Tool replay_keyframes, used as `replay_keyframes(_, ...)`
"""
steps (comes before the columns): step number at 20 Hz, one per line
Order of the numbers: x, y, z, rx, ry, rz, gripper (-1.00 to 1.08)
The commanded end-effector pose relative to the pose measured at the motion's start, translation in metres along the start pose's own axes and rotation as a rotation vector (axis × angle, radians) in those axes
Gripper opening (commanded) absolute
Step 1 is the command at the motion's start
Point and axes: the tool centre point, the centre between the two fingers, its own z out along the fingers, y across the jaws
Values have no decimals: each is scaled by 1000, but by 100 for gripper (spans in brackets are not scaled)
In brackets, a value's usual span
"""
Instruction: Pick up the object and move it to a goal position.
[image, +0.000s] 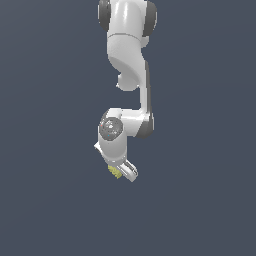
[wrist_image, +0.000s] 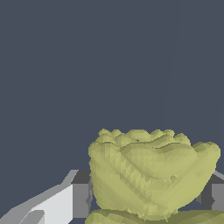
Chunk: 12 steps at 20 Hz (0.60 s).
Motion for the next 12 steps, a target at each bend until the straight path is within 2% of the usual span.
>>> replay_keyframes(1,0,0,0,0,0,0,-100)
replay_keyframes(12,1,2,-12,0,0,0,-100)
